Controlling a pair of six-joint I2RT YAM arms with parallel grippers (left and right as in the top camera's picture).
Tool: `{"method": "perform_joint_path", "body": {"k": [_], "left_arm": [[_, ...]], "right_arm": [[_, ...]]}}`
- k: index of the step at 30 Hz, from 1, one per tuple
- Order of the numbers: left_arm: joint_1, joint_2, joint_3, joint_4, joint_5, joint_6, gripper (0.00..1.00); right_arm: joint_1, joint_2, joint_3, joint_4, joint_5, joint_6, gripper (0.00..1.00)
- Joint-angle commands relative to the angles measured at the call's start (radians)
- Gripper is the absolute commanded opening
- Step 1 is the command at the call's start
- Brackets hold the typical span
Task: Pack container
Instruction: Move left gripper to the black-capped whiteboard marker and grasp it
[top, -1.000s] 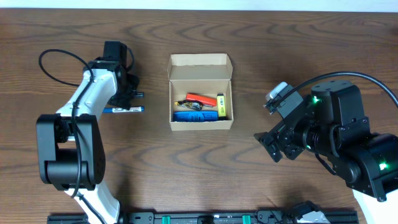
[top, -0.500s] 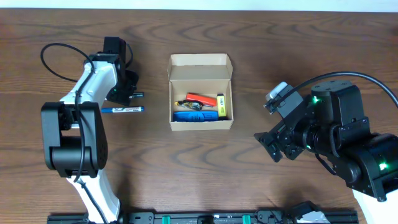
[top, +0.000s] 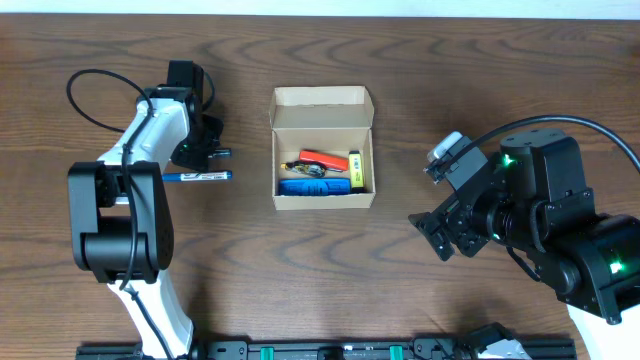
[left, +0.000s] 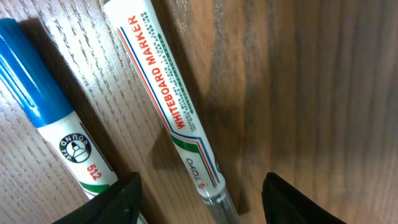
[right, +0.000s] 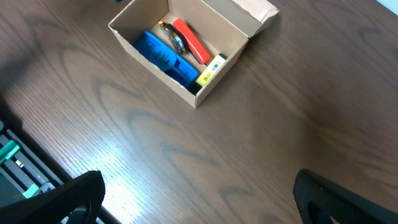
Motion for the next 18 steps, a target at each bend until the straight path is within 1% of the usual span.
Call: {"method": "perform_joint_path", "body": {"k": [1,3,6,7,9,11,14,18], "left_arm": [[0.005,0.037,0.021,-0.007,-0.014,-0.004,0.62],[0.005,0.047,0.021,-0.003,-0.007,-0.003,0.59],[0.006,0.056,0.021,-0.003,0.001,-0.003,0.50],[0.007,0.061,0.021,-0.003,0.004,-0.003,0.48],[0.009,0.066,0.021,-0.004,0.005,-0.002,0.36],[0.009,0.067,0.021,-0.004,0.003,0.001,0.27],[0.010,0.067,0.021,0.000,0.003,0.001,0.25],[0.010,0.067,0.022,-0.002,0.005,0.011,0.18]], "right_arm": [[-0.008,-0.002,-0.001,-0.002,-0.001,0.003,0.99],[-0.008,-0.002,-0.001,-0.002,-0.001,0.003,0.99],[-0.008,-0.002,-0.001,-0.002,-0.001,0.003,0.99],[-0.008,-0.002,-0.001,-0.002,-0.001,0.003,0.99],[-0.008,-0.002,-0.001,-0.002,-0.001,0.003,0.99],[-0.008,-0.002,-0.001,-0.002,-0.001,0.003,0.99],[-0.008,-0.002,-0.001,-0.002,-0.001,0.003,0.99],[-0.008,-0.002,-0.001,-0.002,-0.001,0.003,0.99]]}}
